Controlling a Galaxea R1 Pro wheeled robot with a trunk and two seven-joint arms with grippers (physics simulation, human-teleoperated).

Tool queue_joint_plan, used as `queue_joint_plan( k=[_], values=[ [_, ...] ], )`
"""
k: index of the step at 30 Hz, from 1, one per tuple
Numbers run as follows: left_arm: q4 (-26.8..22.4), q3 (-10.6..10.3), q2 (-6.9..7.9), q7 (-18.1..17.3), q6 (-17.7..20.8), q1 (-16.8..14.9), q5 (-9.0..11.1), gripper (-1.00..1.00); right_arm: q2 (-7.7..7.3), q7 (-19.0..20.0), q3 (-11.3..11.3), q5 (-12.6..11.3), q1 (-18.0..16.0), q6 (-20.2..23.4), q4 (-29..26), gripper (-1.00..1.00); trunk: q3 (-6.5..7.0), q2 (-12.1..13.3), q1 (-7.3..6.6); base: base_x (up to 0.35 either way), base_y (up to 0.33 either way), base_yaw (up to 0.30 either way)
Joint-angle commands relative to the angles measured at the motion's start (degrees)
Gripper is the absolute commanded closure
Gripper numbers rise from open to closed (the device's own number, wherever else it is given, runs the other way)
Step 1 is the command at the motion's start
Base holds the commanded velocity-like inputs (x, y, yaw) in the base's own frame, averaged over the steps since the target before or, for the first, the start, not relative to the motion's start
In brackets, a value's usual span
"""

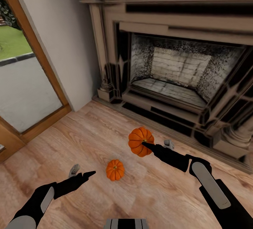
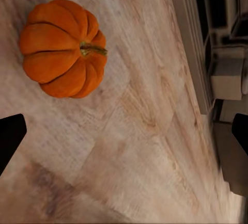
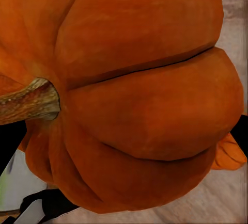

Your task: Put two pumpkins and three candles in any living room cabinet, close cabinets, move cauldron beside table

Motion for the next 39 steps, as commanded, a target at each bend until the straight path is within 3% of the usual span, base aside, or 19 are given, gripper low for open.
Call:
queue_joint_plan(
  k=[1,10,17,20,24,39],
  values=[
    [-0.01,0.12,0.00,-0.10,0.42,-0.02,0.21,-1.00,-0.03,-0.09,0.04,-0.43,-0.04,0.08,-0.04,1.00,-0.04,-0.02,0.02,0.264,-0.160,-0.044],
    [0.08,0.47,0.16,-0.10,0.51,-0.02,0.28,-1.00,-0.04,-0.09,0.04,-0.43,-0.04,0.15,-0.07,1.00,0.08,-0.02,0.02,0.170,-0.048,-0.163],
    [0.39,2.87,0.21,0.30,0.50,-0.02,0.22,-1.00,-0.04,-0.09,0.04,-0.43,-0.04,0.17,-0.07,1.00,0.09,-0.02,0.02,0.009,-0.001,-0.011],
    [0.49,3.94,0.18,4.44,0.57,-0.02,0.31,-1.00,-0.04,-0.09,0.04,-0.43,-0.04,0.17,-0.07,1.00,0.09,-0.02,0.02,0.000,0.000,0.000],
    [0.67,7.73,-0.13,12.10,0.74,-0.02,0.50,-1.00,-0.04,-0.09,0.04,-0.43,-0.04,0.17,-0.07,1.00,0.09,-0.02,0.02,0.000,0.000,0.000],
    [0.70,8.57,-0.54,13.79,0.80,-0.02,0.48,-1.00,-0.04,-0.09,0.04,-0.43,-0.04,0.24,-0.15,1.00,0.09,-0.02,0.02,0.053,-0.042,0.000]
  ],
)
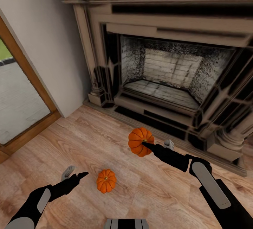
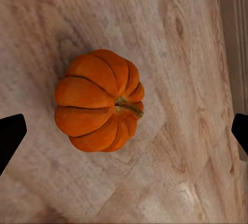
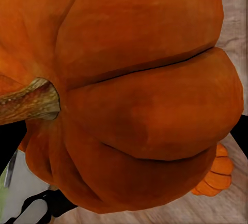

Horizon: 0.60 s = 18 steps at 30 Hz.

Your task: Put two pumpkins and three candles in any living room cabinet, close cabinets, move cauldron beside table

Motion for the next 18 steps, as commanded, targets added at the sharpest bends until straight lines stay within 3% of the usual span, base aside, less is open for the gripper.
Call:
queue_joint_plan(
  k=[1,10,15,18],
  values=[
    [0.00,0.20,0.00,-0.12,0.39,-0.03,0.17,-1.00,-0.04,-0.12,0.04,-0.21,-0.04,0.11,-0.03,1.00,-0.04,-0.02,-0.01,0.039,-0.030,0.000],
    [0.00,0.47,0.32,0.43,0.44,-0.03,0.21,-1.00,-0.04,-0.12,0.04,-0.21,-0.04,0.12,-0.04,1.00,-0.04,-0.02,-0.01,0.103,-0.082,0.000],
    [0.00,0.56,0.07,3.45,0.46,-0.03,0.36,-1.00,-0.07,-0.12,0.04,-0.21,-0.04,0.12,0.00,1.00,-0.04,-0.02,-0.01,0.010,-0.008,0.000],
    [0.00,0.50,0.05,4.08,0.44,-0.03,1.46,-1.00,-0.11,-0.12,0.04,-0.21,-0.04,0.12,0.04,1.00,-0.04,-0.02,-0.01,0.001,-0.001,0.000]
  ],
)
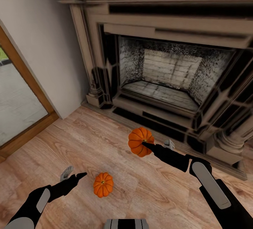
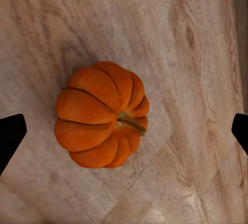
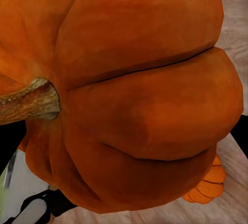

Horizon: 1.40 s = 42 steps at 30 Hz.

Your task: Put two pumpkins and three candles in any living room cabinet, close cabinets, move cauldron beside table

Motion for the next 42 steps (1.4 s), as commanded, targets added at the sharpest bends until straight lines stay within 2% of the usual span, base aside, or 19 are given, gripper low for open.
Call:
queue_joint_plan(
  k=[1,6,24,30,42],
  values=[
    [0.00,0.17,-0.01,-0.01,0.39,-0.03,0.76,-1.00,-0.04,-0.12,0.04,-0.20,-0.04,0.10,-0.02,1.00,-0.04,-0.02,-0.01,0.000,0.000,0.000],
    [0.00,0.11,0.01,0.16,0.33,-0.03,1.90,-1.00,0.02,-0.12,0.04,-0.20,-0.04,0.10,-0.10,1.00,-1.15,-0.08,0.12,0.000,0.000,0.000],
    [0.05,-0.38,-0.21,-0.38,-0.21,-0.03,1.59,-1.00,-0.20,0.01,0.06,-0.22,-0.04,0.23,-0.36,1.00,-5.14,-0.32,0.58,0.000,0.000,0.000],
    [0.02,-0.55,-0.25,-0.52,-0.28,-0.03,1.53,-1.00,-0.23,2.01,0.06,-0.21,-0.04,0.46,-0.79,1.00,-6.47,-0.41,0.74,0.000,0.000,0.000],
    [0.00,-0.59,-0.25,-0.68,-0.29,-0.03,1.53,-1.00,-0.23,2.31,0.04,-0.20,-0.04,0.37,-0.81,1.00,-9.13,-0.57,1.05,0.000,0.000,0.000]
  ],
)
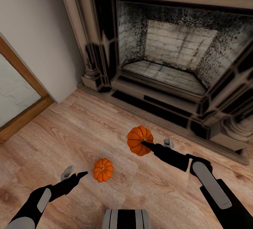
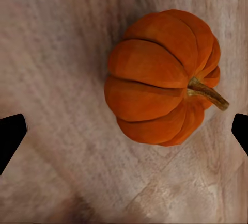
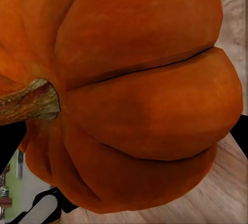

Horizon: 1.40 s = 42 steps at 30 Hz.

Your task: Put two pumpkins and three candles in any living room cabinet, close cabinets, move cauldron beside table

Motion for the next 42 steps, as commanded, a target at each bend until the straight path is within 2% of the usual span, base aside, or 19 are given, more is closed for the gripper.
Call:
queue_joint_plan(
  k=[1,9,13,18,42],
  values=[
    [0.00,0.19,-0.02,-0.12,0.41,-0.03,0.21,-1.00,-0.03,0.11,0.03,-0.07,-0.04,0.12,-0.02,1.00,-0.26,-0.03,0.01,0.000,0.000,0.000],
    [-0.10,0.18,-0.02,-0.21,0.41,-0.03,0.21,-1.00,-0.03,0.15,0.03,-0.05,-0.04,0.10,0.06,1.00,-2.04,-0.14,0.22,0.000,0.000,0.000],
    [-0.18,-0.73,-0.02,-0.22,0.42,-0.03,0.21,-1.00,-0.03,0.14,0.05,-0.05,-0.04,0.10,0.02,1.00,-2.92,-0.19,0.32,0.000,0.000,0.000],
    [-0.39,-1.49,-0.02,-0.22,0.44,-0.03,0.23,-1.00,-0.03,0.15,0.03,0.01,-0.04,0.04,0.05,1.00,-2.92,-0.19,0.32,0.000,0.000,0.000],
    [-0.70,-1.65,0.00,-0.22,0.50,-0.03,0.21,-1.00,0.04,0.11,0.10,0.02,-0.04,0.03,0.06,1.00,-2.92,-0.19,0.32,0.057,-0.056,0.000]
  ],
)
